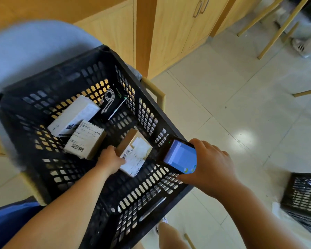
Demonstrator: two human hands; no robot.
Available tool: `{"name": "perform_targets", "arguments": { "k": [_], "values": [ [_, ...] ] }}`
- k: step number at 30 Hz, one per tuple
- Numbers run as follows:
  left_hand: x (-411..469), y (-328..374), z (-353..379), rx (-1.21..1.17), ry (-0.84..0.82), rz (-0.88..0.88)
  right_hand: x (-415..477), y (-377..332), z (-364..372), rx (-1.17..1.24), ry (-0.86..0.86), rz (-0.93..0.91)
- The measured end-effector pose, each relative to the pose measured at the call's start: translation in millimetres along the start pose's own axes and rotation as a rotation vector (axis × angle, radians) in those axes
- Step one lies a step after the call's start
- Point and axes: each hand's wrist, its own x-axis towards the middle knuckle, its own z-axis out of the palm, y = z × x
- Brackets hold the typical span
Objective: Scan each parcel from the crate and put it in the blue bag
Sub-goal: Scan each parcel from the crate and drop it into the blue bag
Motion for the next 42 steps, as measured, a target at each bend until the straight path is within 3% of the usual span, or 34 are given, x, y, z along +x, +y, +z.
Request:
{"name": "perform_targets", "arguments": {
  "k": [12, 24, 42],
  "values": [
    [-140.1, 13.2, -63.4, -0.730, 0.314, 0.039, -27.7, -13.0, -67.0, -0.038, 0.112, -0.192],
    [-259.4, 6.5, -81.4, -0.933, 0.557, 0.267, -64.4, -60.8, -107.6, -0.126, 0.108, -0.566],
    [-306.0, -22.4, -71.8, -1.135, 0.684, 0.328, -90.2, -86.6, -110.5, -0.182, 0.145, -0.699]
  ]
}}
